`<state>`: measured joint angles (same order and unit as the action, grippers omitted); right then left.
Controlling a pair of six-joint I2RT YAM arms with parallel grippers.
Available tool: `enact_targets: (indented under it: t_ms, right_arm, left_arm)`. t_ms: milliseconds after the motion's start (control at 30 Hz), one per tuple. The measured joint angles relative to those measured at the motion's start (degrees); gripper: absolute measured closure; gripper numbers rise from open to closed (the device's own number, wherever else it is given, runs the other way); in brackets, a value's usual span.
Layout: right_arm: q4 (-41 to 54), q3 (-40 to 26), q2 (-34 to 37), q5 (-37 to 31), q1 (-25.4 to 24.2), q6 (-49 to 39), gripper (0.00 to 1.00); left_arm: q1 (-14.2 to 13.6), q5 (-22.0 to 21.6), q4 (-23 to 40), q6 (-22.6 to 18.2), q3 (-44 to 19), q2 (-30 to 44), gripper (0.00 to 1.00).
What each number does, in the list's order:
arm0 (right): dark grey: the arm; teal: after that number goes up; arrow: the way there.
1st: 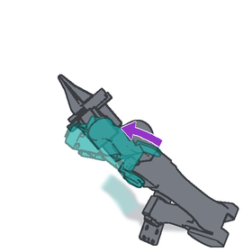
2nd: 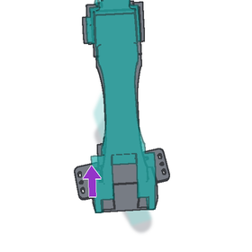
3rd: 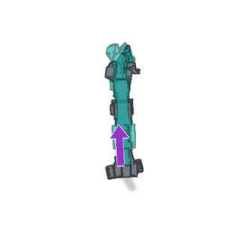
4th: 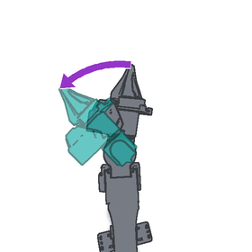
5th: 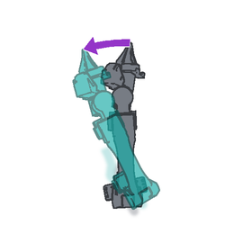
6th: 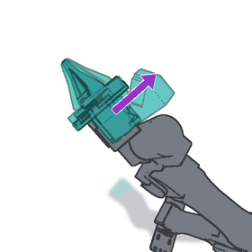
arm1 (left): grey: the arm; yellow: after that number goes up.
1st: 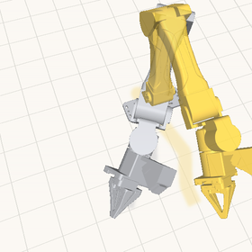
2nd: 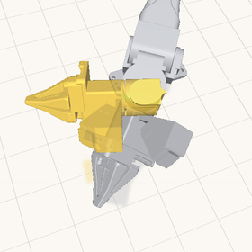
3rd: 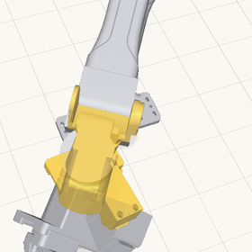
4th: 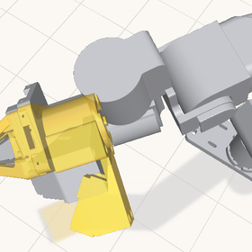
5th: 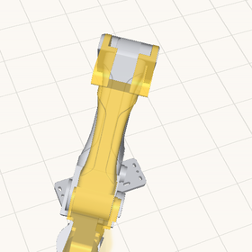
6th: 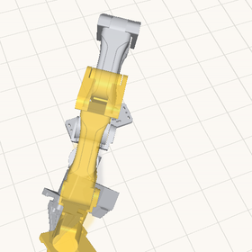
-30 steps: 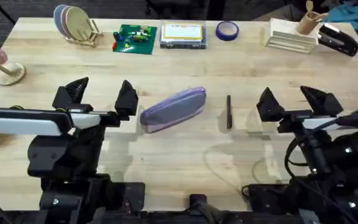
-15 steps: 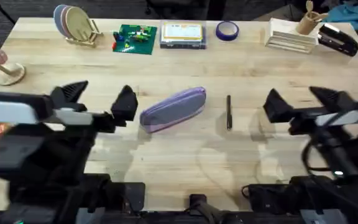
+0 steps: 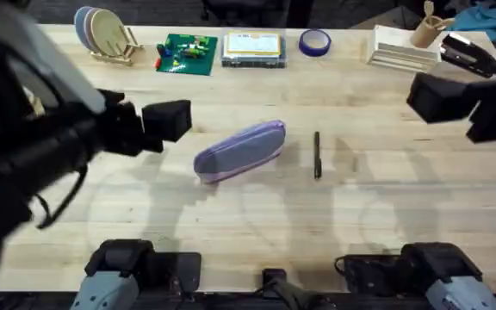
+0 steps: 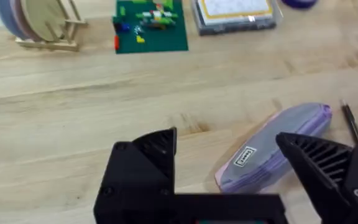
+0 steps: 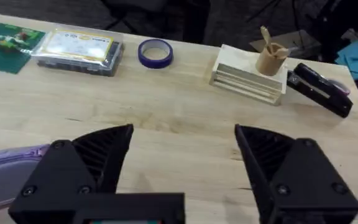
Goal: Unzip the bag, pick up the pens from the table one at a time and place them inside, then zip the bag closed.
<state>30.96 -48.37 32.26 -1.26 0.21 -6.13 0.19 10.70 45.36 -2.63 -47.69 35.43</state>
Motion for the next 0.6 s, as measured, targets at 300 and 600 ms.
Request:
enact_targets:
  t_ms: [300, 600]
  right_arm:
    - [0.9, -3.3, 7.4, 0.0, 0.0, -0.3, 0.003]
    - [0.9, -3.3, 8.0, 0.0, 0.0, -0.3, 0.004]
  left_arm:
    - [0.0, 3.2, 5.8, -10.7, -8.5, 10.3, 0.008]
    - [0.0, 7.6, 16.2, -31.3, -8.5, 11.9, 0.008]
